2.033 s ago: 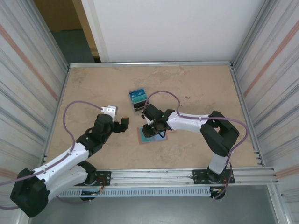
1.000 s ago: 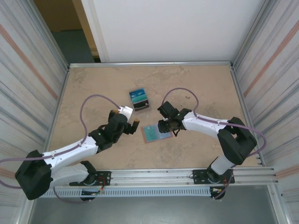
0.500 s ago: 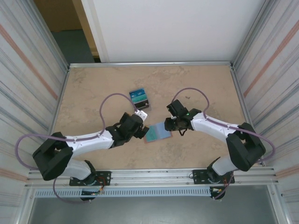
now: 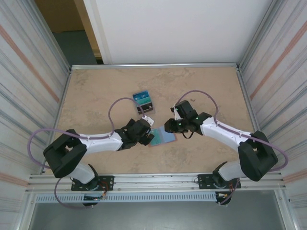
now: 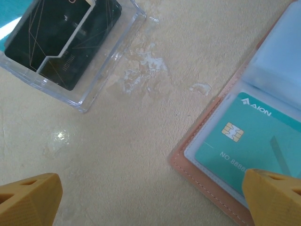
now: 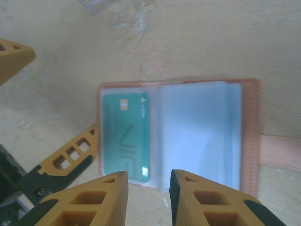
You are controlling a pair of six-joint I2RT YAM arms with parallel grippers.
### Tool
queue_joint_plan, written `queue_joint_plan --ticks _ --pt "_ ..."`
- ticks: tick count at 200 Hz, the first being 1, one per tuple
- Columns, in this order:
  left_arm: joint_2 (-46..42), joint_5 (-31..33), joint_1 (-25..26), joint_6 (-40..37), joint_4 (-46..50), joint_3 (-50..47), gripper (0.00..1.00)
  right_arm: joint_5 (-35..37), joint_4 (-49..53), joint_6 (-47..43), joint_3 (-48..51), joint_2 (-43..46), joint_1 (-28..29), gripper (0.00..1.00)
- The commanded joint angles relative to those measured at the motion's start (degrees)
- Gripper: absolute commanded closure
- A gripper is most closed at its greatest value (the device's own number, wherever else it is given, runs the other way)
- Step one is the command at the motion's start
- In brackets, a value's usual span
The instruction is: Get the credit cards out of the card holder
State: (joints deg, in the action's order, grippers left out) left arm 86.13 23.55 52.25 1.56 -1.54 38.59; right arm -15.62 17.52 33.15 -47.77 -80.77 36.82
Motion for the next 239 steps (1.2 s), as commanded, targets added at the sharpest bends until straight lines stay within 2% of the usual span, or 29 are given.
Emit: queue_joint_plan --ticks 1,104,239 --pt "0.58 -0.50 0.39 1.30 0.40 1.32 0.01 -4.89 -2.59 2.08 -0.46 -3.02 0.59 0.71" --pt "2.64 0.36 0.74 2.14 2.39 1.34 0.01 -10.82 -7.01 4.62 -2.61 -13.72 1.58 0.74" --pt "3.61 1.62 1.63 2.88 3.90 1.58 0.01 -12.40 -7.70 5.53 -1.98 -17.69 0.67 0.77"
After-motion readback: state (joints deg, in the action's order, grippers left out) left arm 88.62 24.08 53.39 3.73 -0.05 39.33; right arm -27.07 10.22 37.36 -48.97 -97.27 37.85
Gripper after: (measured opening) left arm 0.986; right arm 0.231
